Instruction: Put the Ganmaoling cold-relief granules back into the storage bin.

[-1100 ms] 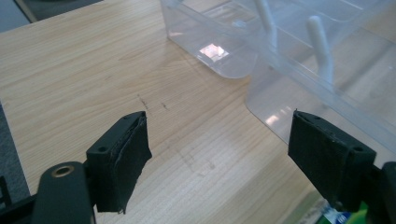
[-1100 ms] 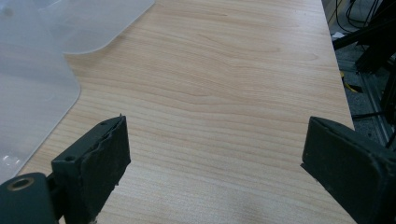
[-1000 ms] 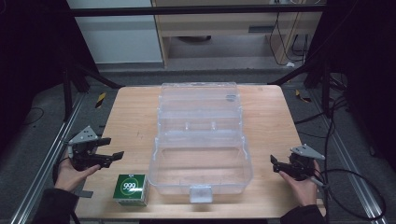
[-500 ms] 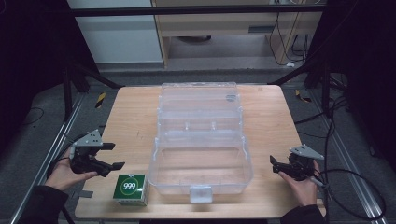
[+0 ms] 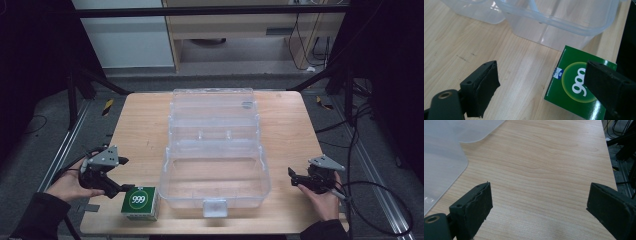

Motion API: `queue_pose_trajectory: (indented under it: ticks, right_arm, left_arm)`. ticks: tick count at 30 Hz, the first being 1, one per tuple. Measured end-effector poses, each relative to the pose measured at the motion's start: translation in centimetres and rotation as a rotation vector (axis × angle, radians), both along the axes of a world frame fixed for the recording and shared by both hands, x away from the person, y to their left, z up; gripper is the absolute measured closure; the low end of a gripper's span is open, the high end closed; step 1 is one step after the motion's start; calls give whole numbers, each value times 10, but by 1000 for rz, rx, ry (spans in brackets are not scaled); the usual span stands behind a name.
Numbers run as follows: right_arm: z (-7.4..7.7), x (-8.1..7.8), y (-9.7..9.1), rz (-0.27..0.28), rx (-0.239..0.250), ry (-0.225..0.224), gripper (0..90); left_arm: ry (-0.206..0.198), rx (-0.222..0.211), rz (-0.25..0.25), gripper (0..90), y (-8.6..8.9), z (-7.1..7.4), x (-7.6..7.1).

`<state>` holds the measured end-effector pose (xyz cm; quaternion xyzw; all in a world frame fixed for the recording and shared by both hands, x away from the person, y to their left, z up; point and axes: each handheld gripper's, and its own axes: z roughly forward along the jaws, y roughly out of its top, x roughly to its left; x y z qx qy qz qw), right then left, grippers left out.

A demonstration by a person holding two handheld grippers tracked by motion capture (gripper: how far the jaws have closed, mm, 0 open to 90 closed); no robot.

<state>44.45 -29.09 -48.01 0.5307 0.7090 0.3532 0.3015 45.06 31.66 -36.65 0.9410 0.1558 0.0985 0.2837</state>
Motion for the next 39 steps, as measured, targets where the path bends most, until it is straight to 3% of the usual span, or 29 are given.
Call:
queue_pose_trajectory:
  ticks: [7,11,16,24,39]
  right_arm:
    - [-1,0,0,8,-2,3,64]
    - [-1,0,1,10,-5,6,63]
    - [-2,1,1,15,-11,10,60]
    - [-2,1,2,22,-17,15,57]
    - [-3,1,3,26,-22,25,52]
  left_arm:
    - [45,50,-66,96,-6,-4,-1]
    - [59,58,-71,88,-8,-6,-2]
    - [57,66,-89,85,-10,-6,-3]
    - [61,121,-143,71,-17,-10,-7]
    - [73,155,-223,58,-30,-22,-15]
